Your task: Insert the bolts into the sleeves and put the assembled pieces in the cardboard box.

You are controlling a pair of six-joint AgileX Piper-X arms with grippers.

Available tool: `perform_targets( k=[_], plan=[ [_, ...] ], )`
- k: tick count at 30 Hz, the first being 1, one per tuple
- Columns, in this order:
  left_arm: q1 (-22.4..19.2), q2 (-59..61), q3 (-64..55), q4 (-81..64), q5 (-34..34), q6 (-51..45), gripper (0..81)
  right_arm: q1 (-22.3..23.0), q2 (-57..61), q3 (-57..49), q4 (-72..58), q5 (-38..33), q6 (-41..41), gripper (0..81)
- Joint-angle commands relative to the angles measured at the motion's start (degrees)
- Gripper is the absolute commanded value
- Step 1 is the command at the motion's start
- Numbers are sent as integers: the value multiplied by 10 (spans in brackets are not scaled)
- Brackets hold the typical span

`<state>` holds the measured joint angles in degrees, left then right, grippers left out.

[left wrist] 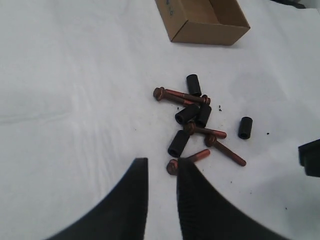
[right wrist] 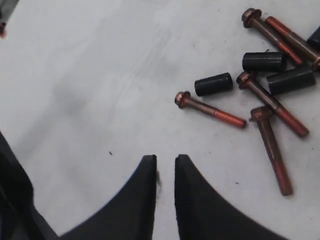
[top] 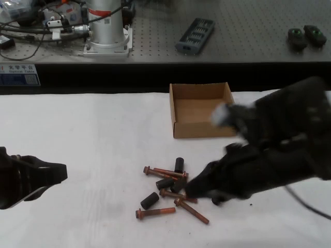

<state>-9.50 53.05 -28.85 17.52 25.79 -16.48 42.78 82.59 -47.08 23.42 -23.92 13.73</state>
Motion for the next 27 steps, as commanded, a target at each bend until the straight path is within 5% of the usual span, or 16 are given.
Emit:
perform_targets(
  k=[1, 14, 27],
  plan=[
    [2, 2, -7, -2, 6, 5, 158, 25, 23, -54, 69, 56, -67, 115],
    [2, 2, -7, 21, 5, 5, 158, 41, 109, -169, 229, 169, -123, 115],
    [2, 2, -7, 35, 48, -41, 158, 52, 189, -246, 281, 183, -163, 115]
  ],
)
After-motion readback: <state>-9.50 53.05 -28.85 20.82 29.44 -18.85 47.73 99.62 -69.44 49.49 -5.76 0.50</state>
